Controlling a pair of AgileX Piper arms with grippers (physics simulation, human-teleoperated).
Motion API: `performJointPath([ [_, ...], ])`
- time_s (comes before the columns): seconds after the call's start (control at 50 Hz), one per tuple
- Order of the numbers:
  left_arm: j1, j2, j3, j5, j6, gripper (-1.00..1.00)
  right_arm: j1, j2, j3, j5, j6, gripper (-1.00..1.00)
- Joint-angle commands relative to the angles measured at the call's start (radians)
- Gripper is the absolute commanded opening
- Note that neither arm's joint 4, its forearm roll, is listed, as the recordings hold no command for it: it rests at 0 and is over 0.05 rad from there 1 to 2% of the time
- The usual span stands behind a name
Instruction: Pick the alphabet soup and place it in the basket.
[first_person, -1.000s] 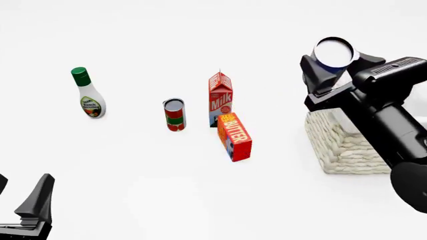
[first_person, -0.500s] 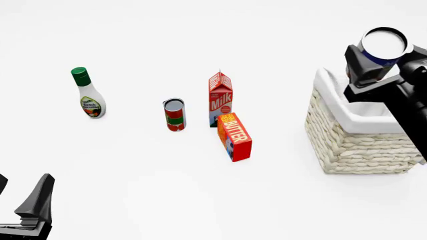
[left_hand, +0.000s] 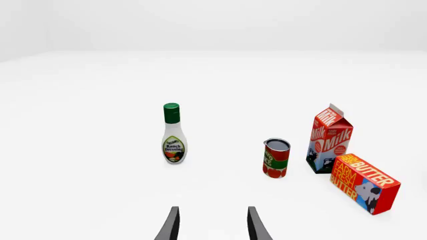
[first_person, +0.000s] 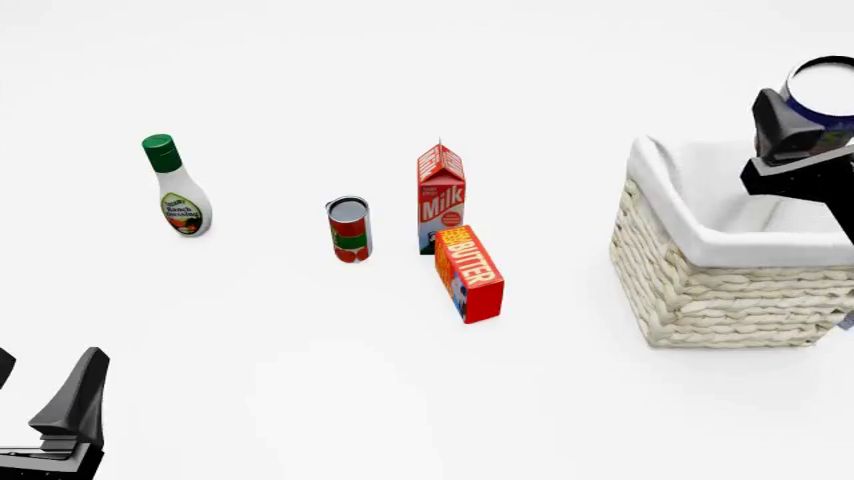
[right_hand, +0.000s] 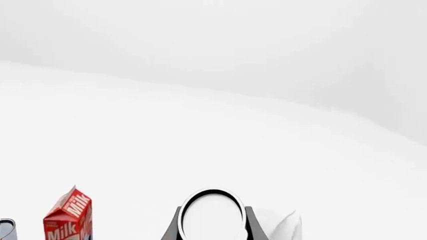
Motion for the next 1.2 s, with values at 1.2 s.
performJointPath([
  [1.2, 0.0, 0.0, 0.0, 0.0, 0.0, 1.0, -0.134, 0.233, -0.161, 0.302, -0.101, -1.0],
])
